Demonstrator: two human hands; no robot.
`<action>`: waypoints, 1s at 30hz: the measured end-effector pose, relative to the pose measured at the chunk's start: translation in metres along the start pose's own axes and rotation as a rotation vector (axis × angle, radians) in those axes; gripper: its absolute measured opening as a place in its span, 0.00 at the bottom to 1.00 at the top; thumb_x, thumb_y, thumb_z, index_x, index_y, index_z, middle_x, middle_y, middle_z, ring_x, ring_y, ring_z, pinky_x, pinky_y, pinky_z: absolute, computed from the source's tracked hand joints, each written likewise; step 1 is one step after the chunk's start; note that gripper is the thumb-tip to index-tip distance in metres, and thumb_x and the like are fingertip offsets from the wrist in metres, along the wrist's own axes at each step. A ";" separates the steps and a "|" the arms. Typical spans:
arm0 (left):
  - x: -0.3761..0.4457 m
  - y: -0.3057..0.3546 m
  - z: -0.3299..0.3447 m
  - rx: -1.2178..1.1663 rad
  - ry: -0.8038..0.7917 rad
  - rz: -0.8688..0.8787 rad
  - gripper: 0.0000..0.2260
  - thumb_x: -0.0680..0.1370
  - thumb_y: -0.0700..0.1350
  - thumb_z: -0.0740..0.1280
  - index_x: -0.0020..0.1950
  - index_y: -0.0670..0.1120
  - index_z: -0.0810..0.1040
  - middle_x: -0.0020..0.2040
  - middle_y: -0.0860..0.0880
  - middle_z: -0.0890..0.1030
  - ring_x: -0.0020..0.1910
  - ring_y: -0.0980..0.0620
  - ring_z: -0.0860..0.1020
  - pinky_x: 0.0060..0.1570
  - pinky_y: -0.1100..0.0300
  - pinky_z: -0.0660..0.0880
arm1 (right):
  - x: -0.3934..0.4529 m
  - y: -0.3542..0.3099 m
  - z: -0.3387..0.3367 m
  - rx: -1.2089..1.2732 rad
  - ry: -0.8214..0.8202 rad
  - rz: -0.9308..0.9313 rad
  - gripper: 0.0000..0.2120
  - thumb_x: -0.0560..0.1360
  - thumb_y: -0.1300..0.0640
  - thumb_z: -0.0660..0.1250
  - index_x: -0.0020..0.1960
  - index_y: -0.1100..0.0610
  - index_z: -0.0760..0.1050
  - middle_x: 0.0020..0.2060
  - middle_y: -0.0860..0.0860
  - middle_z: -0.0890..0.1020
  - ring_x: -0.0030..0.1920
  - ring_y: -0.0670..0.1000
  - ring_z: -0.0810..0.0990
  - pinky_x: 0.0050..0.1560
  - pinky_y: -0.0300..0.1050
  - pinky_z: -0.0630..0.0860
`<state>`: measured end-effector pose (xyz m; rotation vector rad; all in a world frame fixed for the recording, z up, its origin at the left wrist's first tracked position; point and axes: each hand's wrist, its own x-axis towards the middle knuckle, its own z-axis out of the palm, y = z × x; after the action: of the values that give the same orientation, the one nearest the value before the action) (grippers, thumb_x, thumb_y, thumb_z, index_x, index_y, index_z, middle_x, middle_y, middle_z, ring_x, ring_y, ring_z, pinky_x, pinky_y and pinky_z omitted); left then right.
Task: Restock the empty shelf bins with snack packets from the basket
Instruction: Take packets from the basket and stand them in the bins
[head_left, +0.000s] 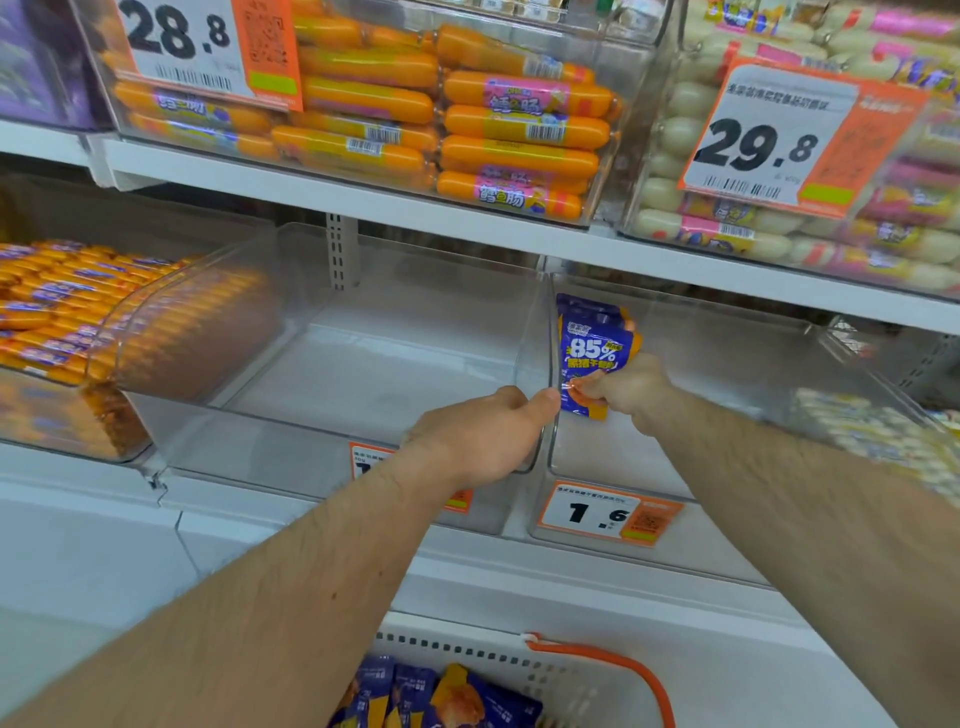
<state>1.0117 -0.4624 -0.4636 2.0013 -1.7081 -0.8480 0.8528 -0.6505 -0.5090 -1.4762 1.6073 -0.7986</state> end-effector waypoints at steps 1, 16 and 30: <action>0.000 0.000 0.000 0.004 0.001 0.002 0.28 0.79 0.68 0.43 0.62 0.53 0.70 0.57 0.51 0.79 0.55 0.46 0.79 0.62 0.49 0.69 | -0.002 -0.001 0.001 -0.003 -0.005 0.009 0.24 0.61 0.60 0.83 0.55 0.56 0.79 0.48 0.53 0.84 0.49 0.54 0.83 0.53 0.53 0.81; -0.004 0.002 -0.001 0.039 0.002 0.010 0.28 0.80 0.67 0.42 0.65 0.52 0.69 0.58 0.50 0.79 0.55 0.47 0.79 0.62 0.48 0.70 | 0.005 -0.017 0.004 0.012 -0.052 0.076 0.11 0.76 0.60 0.71 0.57 0.63 0.76 0.43 0.56 0.84 0.39 0.50 0.83 0.39 0.42 0.78; -0.017 -0.003 0.002 -0.030 0.343 0.237 0.16 0.81 0.59 0.56 0.56 0.50 0.76 0.54 0.50 0.78 0.53 0.48 0.77 0.55 0.52 0.74 | -0.096 -0.042 -0.022 -0.102 0.172 -0.145 0.04 0.73 0.63 0.71 0.46 0.57 0.77 0.39 0.53 0.81 0.38 0.49 0.78 0.41 0.45 0.76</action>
<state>1.0111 -0.4445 -0.4639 1.7567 -1.6740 -0.4193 0.8545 -0.5615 -0.4493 -1.6494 1.7038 -0.9593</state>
